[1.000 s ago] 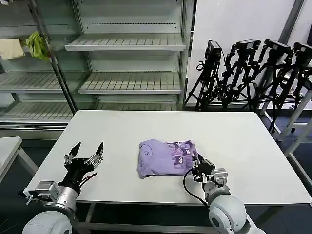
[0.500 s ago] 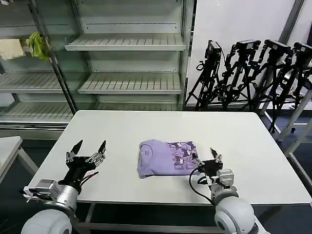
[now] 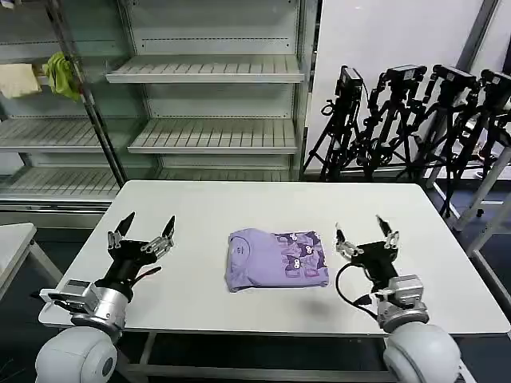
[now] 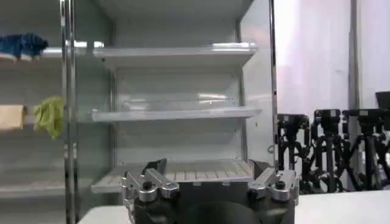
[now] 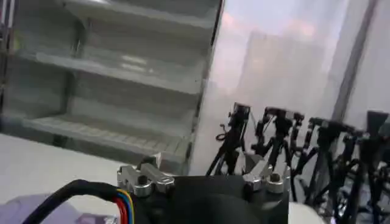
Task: Fold and organize the clothes.
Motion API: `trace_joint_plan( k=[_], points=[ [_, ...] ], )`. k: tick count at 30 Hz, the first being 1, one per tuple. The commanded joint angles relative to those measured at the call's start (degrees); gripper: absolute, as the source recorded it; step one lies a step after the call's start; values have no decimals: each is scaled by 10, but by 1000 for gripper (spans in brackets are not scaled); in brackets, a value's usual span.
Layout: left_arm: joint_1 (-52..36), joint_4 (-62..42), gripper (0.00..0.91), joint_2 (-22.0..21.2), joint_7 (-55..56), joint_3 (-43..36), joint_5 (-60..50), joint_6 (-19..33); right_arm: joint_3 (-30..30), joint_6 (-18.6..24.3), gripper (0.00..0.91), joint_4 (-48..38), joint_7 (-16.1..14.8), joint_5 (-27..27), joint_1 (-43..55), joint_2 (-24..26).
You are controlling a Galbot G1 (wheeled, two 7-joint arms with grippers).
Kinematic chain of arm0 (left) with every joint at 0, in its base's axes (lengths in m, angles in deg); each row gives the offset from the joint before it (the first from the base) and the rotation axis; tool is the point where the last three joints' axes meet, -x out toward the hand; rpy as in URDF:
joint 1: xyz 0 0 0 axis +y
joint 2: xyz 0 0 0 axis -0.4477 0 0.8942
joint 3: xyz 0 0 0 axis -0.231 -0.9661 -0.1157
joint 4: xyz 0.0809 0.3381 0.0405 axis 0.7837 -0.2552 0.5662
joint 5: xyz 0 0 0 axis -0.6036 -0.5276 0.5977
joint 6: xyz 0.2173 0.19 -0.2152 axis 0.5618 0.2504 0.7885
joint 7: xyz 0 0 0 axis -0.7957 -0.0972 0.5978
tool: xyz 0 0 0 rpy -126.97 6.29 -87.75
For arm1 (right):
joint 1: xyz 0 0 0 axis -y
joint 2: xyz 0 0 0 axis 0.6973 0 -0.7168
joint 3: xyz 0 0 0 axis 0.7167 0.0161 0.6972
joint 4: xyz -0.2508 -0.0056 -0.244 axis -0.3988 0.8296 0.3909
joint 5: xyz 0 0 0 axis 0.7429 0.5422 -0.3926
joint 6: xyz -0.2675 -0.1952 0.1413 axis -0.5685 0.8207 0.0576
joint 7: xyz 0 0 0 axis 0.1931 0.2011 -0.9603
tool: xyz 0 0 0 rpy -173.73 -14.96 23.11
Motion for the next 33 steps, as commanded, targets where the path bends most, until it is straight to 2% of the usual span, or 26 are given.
trace_joint_plan(
  k=[1,8,16,21,33],
  points=[
    [-13,-12,907,9,-6,-3,-48,57,-88,37,907,47,-28,27,-27,17],
    [-13,-11,907,8,-8,-4,-50,66,-98,49,907,46,2,29,-34,14],
    [-11,-13,907,7,-9,-1,-46,69,-98,55,907,43,4,29,-31,16],
    [-9,-12,907,8,-10,1,-41,68,-98,42,907,50,3,19,-33,21],
    [-7,-8,907,6,-8,1,-31,65,-99,40,907,49,5,8,-29,20]
  ],
)
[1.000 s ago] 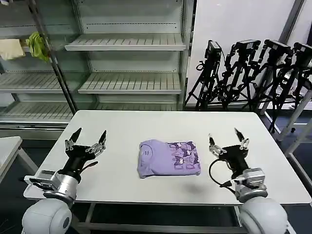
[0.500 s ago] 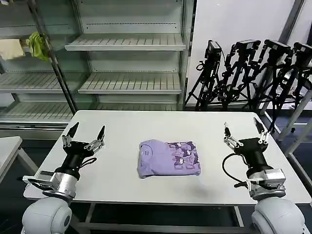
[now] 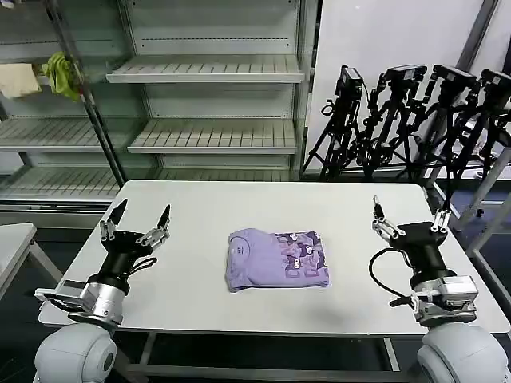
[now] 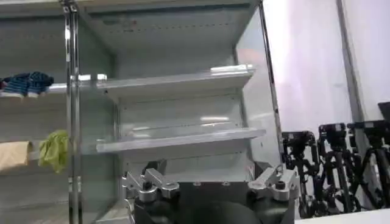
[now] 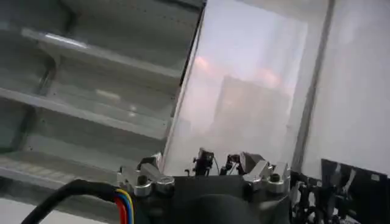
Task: Fold and organize the clothes.
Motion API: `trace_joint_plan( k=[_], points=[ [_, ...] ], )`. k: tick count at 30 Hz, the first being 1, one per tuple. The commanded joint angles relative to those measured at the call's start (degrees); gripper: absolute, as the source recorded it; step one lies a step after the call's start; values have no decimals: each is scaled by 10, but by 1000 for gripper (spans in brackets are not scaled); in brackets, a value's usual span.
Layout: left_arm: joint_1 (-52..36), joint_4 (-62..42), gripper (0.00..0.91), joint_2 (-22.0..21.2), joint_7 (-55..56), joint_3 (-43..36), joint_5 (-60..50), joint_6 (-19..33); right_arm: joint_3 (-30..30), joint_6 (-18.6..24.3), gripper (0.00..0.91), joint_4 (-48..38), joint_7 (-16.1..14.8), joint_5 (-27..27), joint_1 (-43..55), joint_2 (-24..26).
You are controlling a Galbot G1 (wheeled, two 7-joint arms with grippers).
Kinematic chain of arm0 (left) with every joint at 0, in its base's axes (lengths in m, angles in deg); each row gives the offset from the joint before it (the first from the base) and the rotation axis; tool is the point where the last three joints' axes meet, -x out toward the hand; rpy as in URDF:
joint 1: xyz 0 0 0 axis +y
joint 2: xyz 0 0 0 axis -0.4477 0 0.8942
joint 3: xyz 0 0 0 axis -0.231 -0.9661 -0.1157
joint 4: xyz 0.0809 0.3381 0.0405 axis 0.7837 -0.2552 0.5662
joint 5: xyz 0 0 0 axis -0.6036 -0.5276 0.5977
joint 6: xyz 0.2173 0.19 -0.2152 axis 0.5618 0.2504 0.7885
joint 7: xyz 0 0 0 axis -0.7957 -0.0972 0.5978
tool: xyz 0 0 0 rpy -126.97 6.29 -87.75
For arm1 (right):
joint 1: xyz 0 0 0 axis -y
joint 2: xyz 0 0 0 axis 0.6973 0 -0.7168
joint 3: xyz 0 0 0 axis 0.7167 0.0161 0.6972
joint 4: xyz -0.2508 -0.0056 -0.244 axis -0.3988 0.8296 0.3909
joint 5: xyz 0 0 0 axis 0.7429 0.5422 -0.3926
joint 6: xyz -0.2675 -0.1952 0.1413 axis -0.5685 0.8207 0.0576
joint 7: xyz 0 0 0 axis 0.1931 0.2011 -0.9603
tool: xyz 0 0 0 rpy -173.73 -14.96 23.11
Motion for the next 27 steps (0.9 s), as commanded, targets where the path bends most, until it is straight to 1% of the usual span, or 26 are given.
trace_joint_plan(
  k=[1,20,27],
  points=[
    [-1,1,907,0,1,0,3,2,-5,-1,907,1,1,-6,0,1],
    [-2,3,907,-3,2,1,8,1,-1,0,907,-5,-3,1,3,-1],
    [-1,7,907,-7,2,0,9,0,1,2,907,-6,-10,14,2,0]
  ],
)
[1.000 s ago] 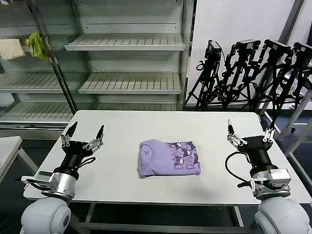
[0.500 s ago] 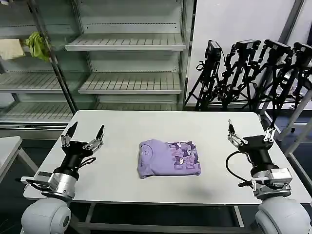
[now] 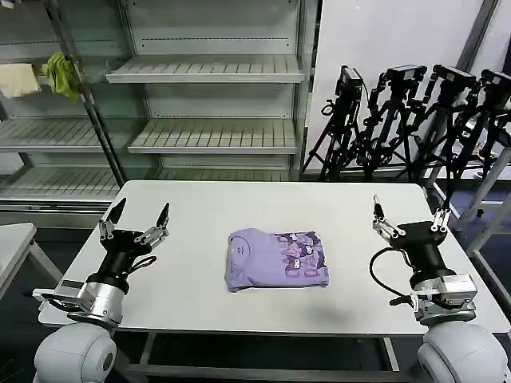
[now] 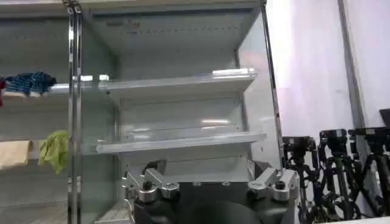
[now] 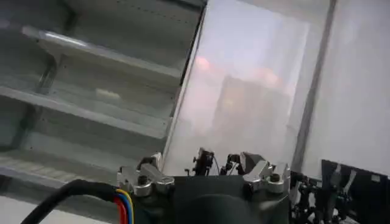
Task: Fold and organize the clothes.
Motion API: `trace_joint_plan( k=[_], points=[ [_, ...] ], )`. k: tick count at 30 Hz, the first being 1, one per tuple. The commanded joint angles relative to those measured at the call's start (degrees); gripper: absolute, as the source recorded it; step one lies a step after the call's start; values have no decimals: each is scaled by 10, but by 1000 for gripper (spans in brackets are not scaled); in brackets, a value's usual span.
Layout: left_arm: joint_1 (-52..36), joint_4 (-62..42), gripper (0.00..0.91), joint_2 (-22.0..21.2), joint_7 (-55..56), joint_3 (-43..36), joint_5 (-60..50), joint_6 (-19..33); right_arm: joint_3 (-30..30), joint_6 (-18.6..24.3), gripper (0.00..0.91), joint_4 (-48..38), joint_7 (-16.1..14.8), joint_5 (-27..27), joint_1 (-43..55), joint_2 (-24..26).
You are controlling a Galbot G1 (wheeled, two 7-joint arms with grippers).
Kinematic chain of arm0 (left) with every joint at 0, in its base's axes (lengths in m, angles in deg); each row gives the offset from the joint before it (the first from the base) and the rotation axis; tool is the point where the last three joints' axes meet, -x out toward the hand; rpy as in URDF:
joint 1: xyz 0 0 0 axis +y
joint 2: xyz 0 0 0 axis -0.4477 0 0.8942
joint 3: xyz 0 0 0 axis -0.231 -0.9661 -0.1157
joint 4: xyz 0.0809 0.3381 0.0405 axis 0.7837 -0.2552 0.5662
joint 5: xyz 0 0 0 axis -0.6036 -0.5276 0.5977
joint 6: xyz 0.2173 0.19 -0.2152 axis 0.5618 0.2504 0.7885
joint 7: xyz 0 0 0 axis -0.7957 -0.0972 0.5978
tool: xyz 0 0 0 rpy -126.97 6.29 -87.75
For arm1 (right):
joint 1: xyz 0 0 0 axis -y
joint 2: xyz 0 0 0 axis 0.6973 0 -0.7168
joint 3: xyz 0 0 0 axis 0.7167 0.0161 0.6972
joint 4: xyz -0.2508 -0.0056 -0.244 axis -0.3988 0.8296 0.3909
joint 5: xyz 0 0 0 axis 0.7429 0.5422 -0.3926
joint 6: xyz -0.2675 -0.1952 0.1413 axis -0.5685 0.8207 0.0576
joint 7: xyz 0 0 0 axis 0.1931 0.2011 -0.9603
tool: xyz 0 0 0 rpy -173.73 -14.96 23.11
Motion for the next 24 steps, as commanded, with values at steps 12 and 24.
trace_joint_plan(
  k=[12,24],
  points=[
    [3,14,907,-5,0,0,5,-5,7,-1,907,-1,-10,13,3,-2],
    [8,25,907,-5,1,4,12,-10,18,7,907,-8,-11,9,12,-13]
  ],
)
